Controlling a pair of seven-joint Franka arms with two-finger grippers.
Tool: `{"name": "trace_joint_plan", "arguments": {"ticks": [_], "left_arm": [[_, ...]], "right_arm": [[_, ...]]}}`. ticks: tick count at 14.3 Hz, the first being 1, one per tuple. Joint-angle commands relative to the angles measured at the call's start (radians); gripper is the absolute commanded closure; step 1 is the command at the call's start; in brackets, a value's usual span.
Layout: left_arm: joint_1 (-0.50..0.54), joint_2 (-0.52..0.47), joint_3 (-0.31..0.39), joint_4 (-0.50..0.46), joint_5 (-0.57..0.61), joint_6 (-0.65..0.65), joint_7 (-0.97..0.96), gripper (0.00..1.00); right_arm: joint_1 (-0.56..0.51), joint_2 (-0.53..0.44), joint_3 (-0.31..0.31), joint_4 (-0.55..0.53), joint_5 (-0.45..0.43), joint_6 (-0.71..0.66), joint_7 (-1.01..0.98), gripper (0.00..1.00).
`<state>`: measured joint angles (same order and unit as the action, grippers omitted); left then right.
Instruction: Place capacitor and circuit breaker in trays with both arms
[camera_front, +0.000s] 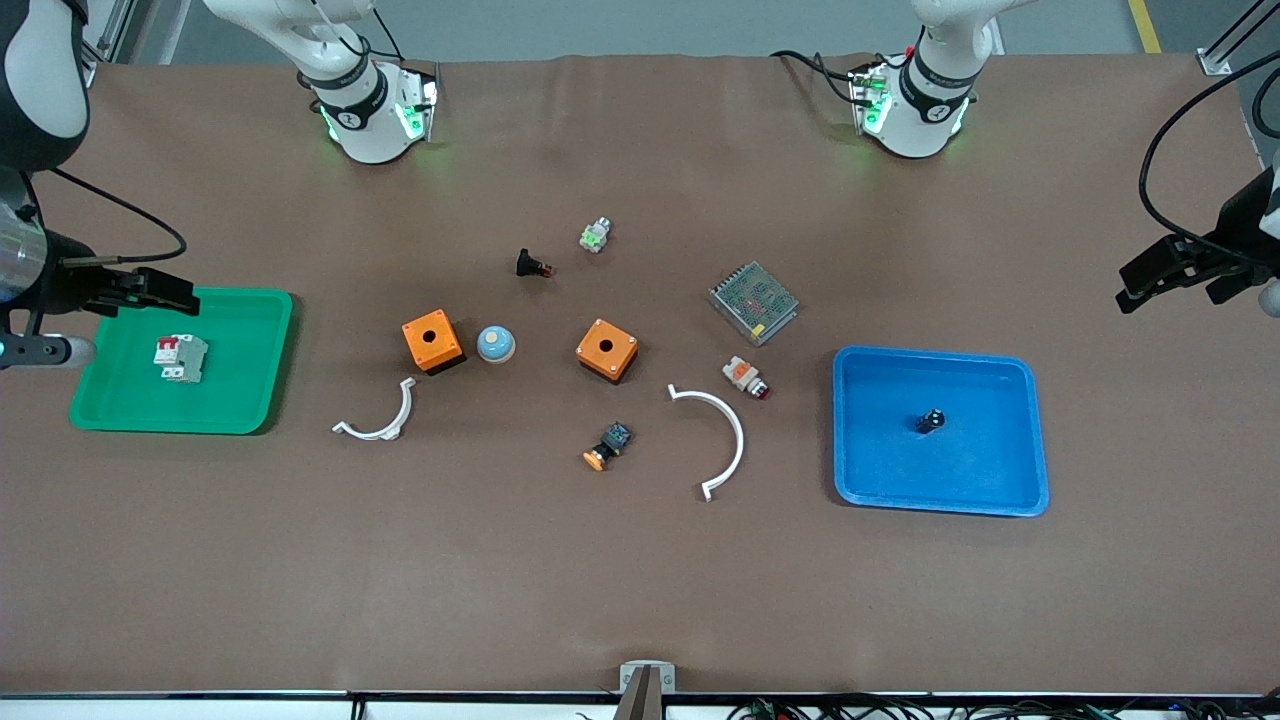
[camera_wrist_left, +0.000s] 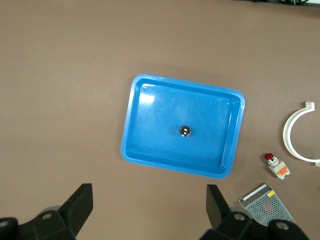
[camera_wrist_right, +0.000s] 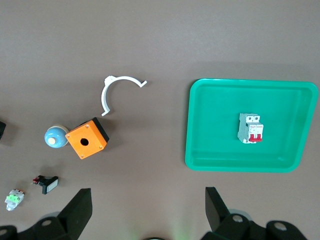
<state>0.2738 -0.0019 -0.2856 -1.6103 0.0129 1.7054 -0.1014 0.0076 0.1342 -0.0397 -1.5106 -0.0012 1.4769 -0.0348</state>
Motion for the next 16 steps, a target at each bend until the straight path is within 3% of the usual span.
{"name": "trace_joint_plan", "arguments": {"ticks": [1, 2, 3, 16], "left_arm": [[-0.204, -0.006, 0.202, 0.02, -0.014, -0.047, 0.017, 0.0], [-0.275, -0.013, 0.274, 0.02, -0.014, -0.049, 0.017, 0.0], [-0.3, -0.015, 0.302, 0.02, -0.014, -0.05, 0.017, 0.0], [-0.3, -0.023, 0.301, 0.027, -0.014, -0.052, 0.016, 0.0]], "right_arm": [[-0.005, -0.08, -0.003, -0.025, 0.001, -0.015, 0.01, 0.0], [-0.005, -0.103, -0.003, -0.034, 0.003, -0.009, 0.01, 0.0], [-0.005, -0.113, -0.003, -0.033, 0.003, -0.009, 0.009, 0.0], [-0.006, -0.142, -0.003, -0.062, 0.035, 0.072, 0.001, 0.0]]}}
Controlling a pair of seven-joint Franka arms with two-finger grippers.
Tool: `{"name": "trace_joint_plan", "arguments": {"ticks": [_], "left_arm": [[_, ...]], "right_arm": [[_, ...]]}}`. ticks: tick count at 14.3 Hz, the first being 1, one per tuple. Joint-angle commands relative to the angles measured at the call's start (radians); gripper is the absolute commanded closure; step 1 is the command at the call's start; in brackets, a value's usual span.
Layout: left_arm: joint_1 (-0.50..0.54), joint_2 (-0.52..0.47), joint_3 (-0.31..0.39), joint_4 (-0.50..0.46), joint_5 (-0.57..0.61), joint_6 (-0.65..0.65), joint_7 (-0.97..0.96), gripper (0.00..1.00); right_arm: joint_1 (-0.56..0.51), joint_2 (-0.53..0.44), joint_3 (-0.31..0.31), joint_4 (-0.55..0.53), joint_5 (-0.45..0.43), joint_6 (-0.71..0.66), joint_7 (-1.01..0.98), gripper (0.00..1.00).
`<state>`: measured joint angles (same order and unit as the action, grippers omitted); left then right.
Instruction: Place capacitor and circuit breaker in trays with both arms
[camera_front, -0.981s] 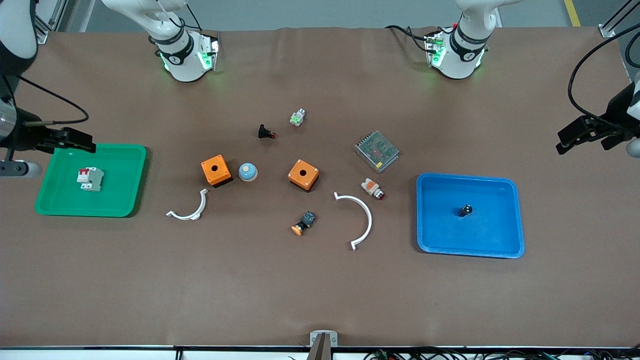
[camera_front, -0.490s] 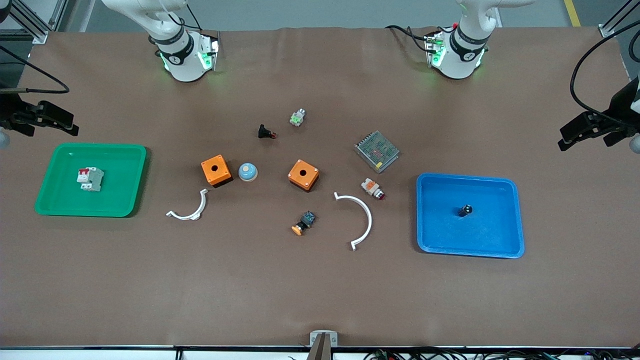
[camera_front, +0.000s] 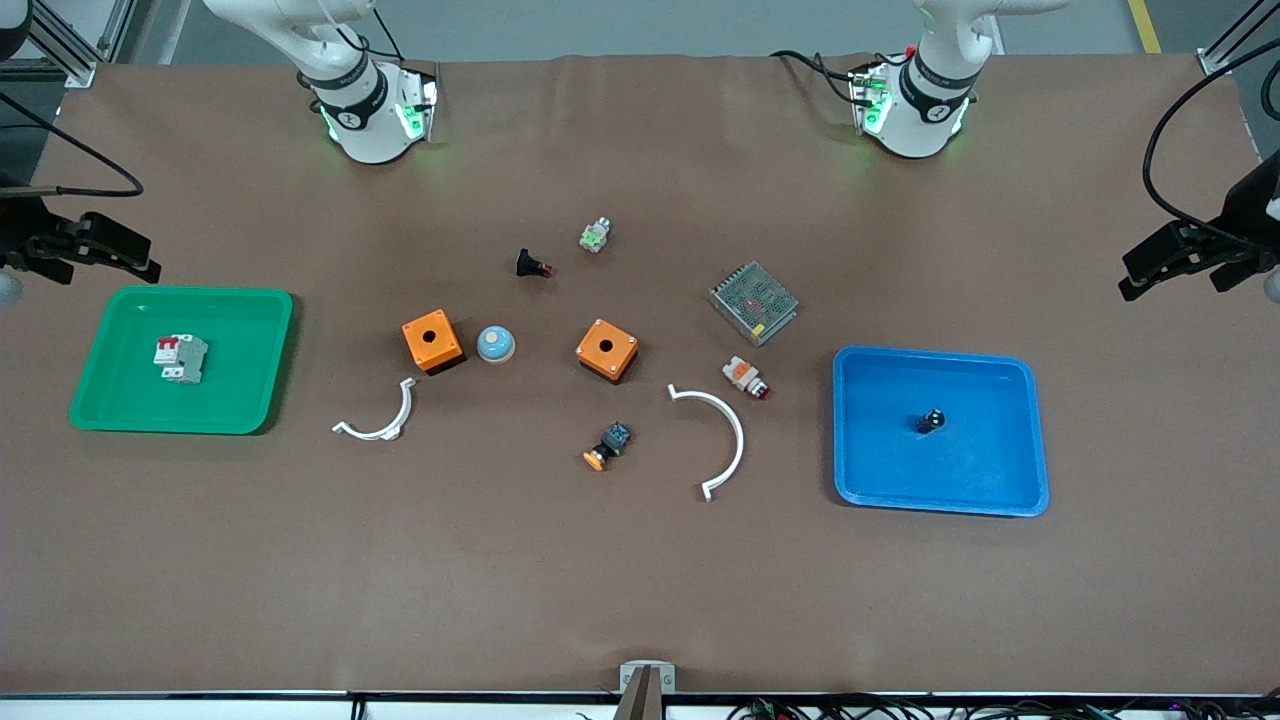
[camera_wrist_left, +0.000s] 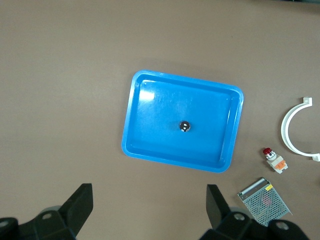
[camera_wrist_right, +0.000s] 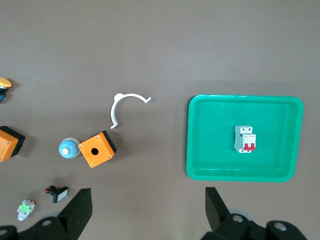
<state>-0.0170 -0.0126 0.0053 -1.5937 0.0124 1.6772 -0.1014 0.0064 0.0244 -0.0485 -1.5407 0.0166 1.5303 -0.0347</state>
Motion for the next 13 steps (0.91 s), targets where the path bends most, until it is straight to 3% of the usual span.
{"name": "trace_joint_plan", "arguments": {"ticks": [1, 13], "left_arm": [[-0.009, -0.012, 0.01, 0.011, -0.014, -0.024, 0.016, 0.0], [-0.017, 0.003, -0.007, 0.031, -0.011, -0.024, 0.016, 0.0]], "right_arm": [[-0.005, -0.032, 0.006, -0.032, 0.017, 0.025, -0.001, 0.0], [-0.002, -0.04, 0.009, -0.032, 0.017, 0.028, -0.03, 0.0]]}}
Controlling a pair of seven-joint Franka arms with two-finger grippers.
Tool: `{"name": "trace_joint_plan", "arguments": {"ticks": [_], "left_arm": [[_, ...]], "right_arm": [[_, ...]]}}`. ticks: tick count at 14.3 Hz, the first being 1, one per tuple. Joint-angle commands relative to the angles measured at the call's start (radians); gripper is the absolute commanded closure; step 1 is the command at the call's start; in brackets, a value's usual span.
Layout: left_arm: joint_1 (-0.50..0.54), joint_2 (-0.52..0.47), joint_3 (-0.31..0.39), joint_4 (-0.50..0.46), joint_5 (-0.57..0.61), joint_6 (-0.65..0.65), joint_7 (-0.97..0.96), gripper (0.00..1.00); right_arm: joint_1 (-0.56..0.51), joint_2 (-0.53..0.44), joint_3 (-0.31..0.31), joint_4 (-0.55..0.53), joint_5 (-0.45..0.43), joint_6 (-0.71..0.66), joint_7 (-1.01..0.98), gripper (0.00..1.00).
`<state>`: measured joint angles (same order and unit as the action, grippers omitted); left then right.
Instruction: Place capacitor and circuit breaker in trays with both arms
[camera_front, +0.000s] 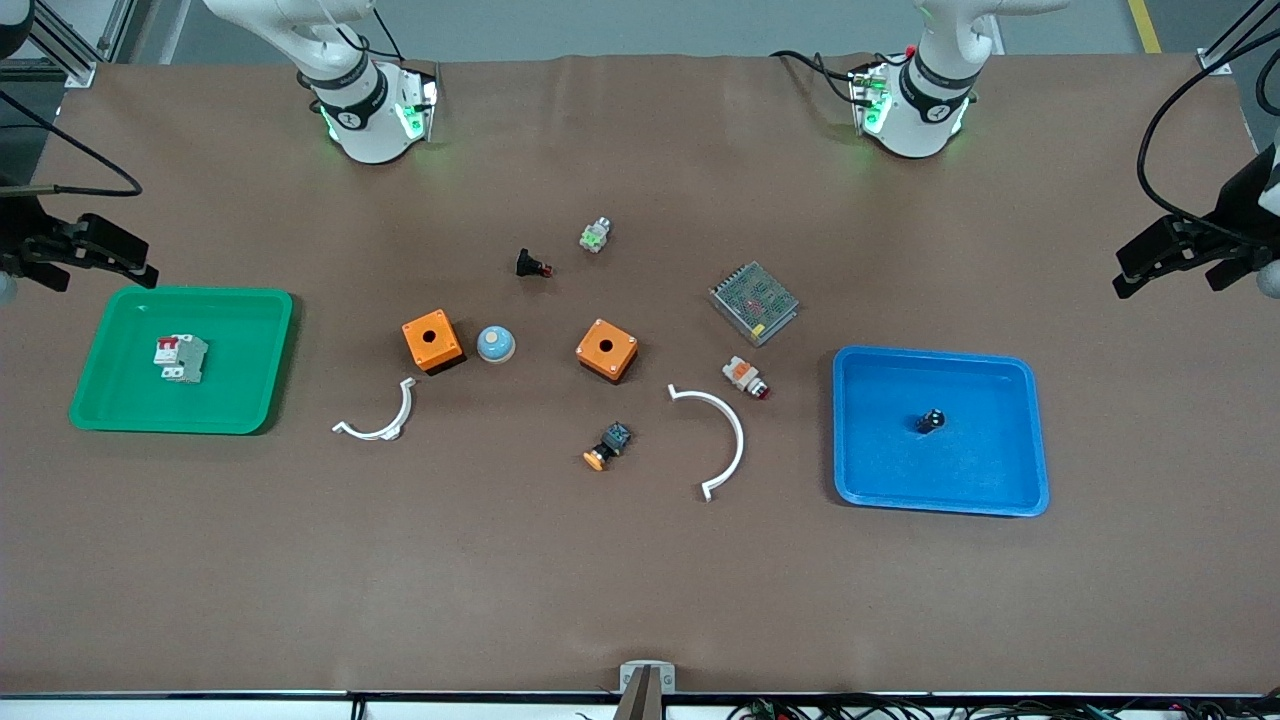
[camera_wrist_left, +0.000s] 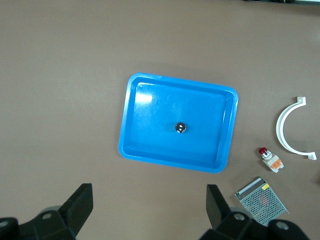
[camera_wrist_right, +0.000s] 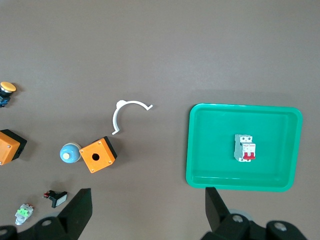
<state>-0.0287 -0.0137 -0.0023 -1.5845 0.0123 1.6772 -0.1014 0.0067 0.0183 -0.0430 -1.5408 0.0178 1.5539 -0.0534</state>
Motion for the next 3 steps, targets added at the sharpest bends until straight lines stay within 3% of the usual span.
{"name": "trace_joint_plan", "arguments": {"ticks": [1, 3], "left_arm": [[-0.004, 0.004, -0.002, 0.021, -0.012, -0.024, 0.016, 0.0], [-0.004, 0.004, -0.002, 0.021, -0.012, -0.024, 0.016, 0.0]], "right_arm": [[-0.002, -0.034, 0.003, -0.032, 0.016, 0.005, -0.011, 0.0], [-0.002, -0.034, 0.003, -0.032, 0.014, 0.006, -0.011, 0.0]]}}
